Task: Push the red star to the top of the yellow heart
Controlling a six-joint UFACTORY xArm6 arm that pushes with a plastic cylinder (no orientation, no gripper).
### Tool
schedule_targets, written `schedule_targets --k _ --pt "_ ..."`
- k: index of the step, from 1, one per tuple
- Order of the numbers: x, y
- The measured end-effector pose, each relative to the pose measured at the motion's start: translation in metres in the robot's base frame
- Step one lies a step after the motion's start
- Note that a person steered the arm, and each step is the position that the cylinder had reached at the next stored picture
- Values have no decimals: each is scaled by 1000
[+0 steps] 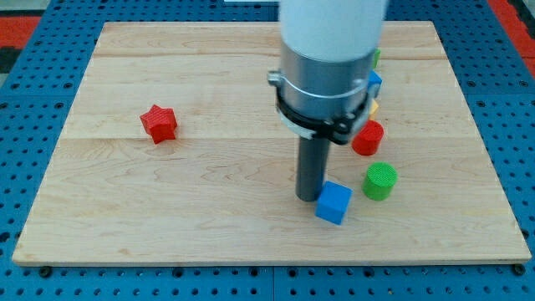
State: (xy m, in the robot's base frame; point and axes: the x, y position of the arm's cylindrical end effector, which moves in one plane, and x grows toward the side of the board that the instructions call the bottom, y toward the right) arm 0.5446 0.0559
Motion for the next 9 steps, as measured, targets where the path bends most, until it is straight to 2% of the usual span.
schedule_targets --k 2,3,4,6,8,9 --pt "27 27" --pt "30 0" --pt "9 -77" --pt "-83 -161" --pt "-95 -219" --pt "-116 -259"
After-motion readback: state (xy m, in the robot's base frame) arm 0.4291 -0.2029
